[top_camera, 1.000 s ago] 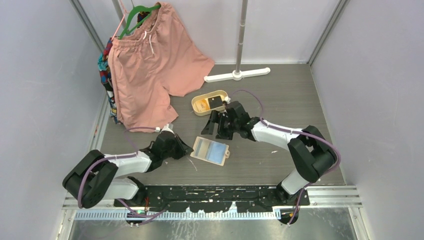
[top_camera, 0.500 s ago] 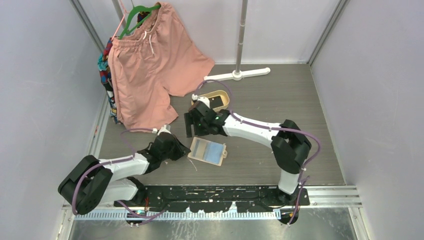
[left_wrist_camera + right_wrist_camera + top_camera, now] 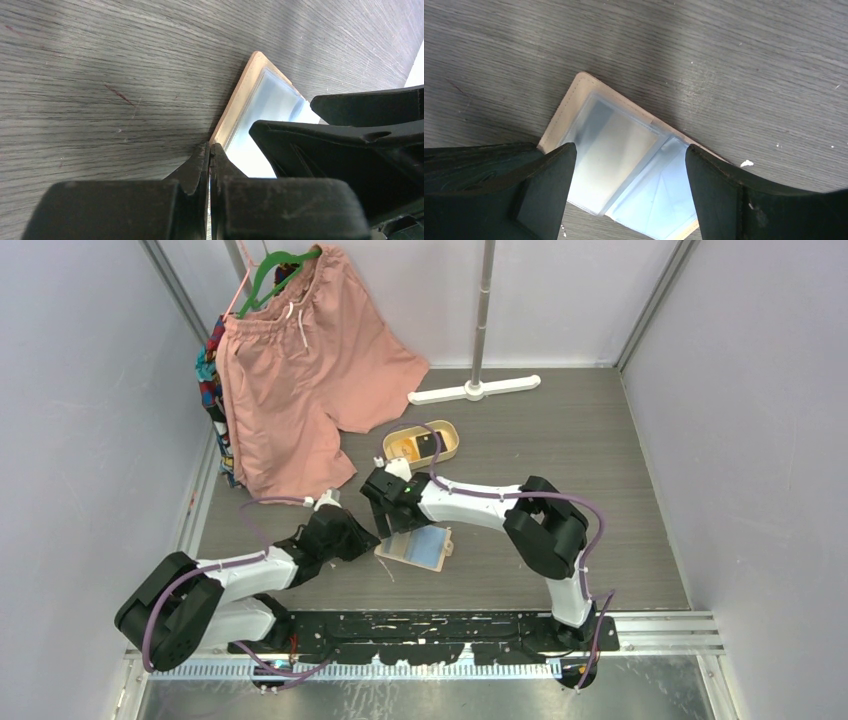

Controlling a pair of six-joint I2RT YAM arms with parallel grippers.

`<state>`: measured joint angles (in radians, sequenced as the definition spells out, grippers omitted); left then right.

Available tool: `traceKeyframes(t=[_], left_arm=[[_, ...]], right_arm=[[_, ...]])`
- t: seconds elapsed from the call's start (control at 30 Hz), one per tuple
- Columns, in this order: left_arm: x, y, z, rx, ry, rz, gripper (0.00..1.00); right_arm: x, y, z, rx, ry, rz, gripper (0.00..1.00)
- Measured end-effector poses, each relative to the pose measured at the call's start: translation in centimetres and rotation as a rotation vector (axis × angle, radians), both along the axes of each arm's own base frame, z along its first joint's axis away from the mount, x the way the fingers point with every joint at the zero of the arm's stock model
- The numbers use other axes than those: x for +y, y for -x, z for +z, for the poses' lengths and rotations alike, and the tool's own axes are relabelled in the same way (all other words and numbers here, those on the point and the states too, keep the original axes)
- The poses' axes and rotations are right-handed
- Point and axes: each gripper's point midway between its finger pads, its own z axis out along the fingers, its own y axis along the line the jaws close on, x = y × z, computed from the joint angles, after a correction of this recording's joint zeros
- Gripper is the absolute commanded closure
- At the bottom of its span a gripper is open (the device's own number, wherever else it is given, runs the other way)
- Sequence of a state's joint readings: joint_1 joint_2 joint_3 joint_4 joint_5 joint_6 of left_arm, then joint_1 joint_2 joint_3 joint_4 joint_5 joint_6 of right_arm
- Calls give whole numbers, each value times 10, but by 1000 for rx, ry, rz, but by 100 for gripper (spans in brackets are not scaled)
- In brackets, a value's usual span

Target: Take the credit cards out of the card holder

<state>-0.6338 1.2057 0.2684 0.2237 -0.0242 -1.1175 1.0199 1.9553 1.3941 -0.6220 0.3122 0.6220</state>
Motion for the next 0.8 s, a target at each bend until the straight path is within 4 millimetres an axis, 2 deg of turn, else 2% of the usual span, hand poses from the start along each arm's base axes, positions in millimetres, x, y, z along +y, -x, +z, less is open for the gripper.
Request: traceKeyframes(t=[0.47,0.6,0.8], left_arm=[[0,0,0,-2,-1,0,100],[0,-1,0,-5,0,-1,100],[0,-1,0,-5,-2,0,100]], right_arm=[[-6,4,-4,-33,62,15,14],[-5,2,0,-42,69,19,13],[17,-11,15,-74,18,18,13]])
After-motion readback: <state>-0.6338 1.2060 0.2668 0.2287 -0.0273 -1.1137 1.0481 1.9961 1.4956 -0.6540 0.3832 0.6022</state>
